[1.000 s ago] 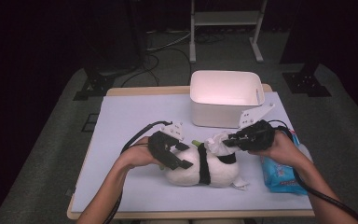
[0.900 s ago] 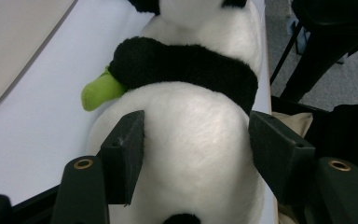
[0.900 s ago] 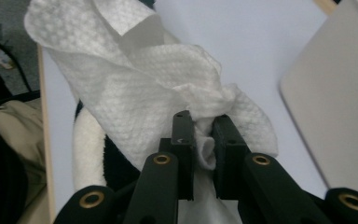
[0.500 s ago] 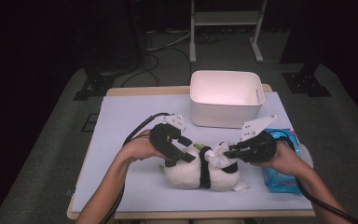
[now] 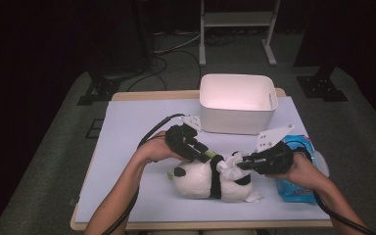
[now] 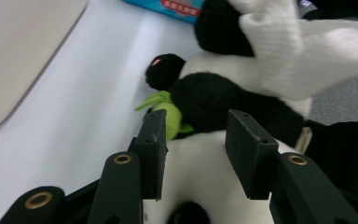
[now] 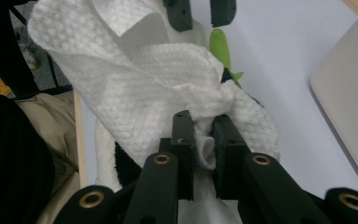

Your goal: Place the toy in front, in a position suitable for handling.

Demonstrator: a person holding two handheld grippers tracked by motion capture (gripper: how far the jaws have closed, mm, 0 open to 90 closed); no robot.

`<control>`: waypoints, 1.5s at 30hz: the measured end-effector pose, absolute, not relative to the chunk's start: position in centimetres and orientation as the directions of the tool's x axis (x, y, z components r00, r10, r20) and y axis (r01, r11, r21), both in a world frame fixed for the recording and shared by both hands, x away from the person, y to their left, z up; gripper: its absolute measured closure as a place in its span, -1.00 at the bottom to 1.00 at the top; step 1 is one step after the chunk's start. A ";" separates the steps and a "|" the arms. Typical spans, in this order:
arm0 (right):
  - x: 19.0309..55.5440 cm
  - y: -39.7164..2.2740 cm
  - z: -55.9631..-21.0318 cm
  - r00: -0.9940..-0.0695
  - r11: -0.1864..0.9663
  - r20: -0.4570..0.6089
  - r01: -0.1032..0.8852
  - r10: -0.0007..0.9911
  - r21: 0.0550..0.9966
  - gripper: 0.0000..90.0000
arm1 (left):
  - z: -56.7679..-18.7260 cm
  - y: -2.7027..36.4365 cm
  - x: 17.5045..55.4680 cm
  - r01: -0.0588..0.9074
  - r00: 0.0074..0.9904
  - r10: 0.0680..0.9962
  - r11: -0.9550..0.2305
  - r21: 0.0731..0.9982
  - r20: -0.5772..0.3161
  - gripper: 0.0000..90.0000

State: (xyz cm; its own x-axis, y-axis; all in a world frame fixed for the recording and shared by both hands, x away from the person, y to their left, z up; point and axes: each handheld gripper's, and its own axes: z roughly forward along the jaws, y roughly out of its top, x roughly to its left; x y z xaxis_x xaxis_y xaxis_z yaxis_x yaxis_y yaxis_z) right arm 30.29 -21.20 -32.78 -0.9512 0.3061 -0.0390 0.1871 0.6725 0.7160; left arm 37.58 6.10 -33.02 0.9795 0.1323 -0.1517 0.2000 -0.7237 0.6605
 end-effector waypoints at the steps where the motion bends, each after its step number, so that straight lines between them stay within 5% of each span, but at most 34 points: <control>1: 30.3 -21.2 -32.8 -0.951 0.674 -0.039 0.187 0.306 0.715 0.78 | -33.2 5.9 37.7 0.208 0.978 0.135 -0.725 0.656 -0.160 0.30; 6: 30.2 -21.1 -32.8 -0.951 0.678 -0.047 0.183 0.306 0.712 0.78 | -33.9 5.3 38.4 0.218 0.976 0.145 -0.738 0.639 -0.165 0.25; 15: 30.1 -21.2 -32.7 -0.951 0.680 -0.056 0.175 0.304 0.712 0.78 | -35.0 4.4 38.6 0.201 0.979 0.133 -0.750 0.630 -0.155 0.69; 45: 30.4 -21.0 -29.5 -0.936 0.675 -0.129 0.136 0.327 0.725 0.80 | -31.9 4.5 37.3 0.125 0.992 0.070 -0.686 0.717 -0.107 0.72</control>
